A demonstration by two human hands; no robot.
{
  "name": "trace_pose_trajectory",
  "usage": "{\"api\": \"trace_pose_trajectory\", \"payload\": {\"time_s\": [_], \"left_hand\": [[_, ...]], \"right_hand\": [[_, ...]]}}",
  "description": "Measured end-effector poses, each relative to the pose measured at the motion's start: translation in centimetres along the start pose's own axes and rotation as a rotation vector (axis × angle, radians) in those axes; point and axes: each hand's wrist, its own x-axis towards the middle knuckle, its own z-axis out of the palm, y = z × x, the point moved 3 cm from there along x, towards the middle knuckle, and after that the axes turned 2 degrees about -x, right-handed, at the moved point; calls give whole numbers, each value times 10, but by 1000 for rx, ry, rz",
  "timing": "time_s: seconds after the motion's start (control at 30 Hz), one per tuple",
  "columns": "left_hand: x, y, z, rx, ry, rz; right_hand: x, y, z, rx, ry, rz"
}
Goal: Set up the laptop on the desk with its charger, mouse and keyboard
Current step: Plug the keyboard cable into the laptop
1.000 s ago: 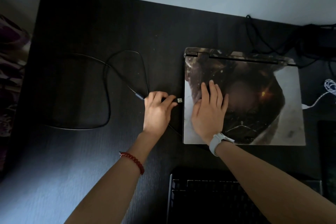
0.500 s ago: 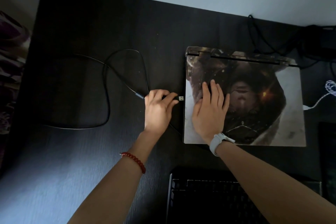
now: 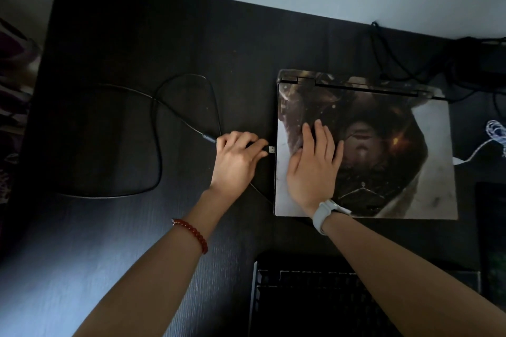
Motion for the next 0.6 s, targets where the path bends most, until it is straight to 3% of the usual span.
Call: {"api": "trace_pose_trajectory", "payload": {"time_s": [0.13,0.6], "left_hand": [[8,0,-3,-10,-29,93],[10,7,-5,-139,-85,89]], "right_hand": [[1,-1,0,-11,10,4],[0,-4,-4,-34,-40,11]]}}
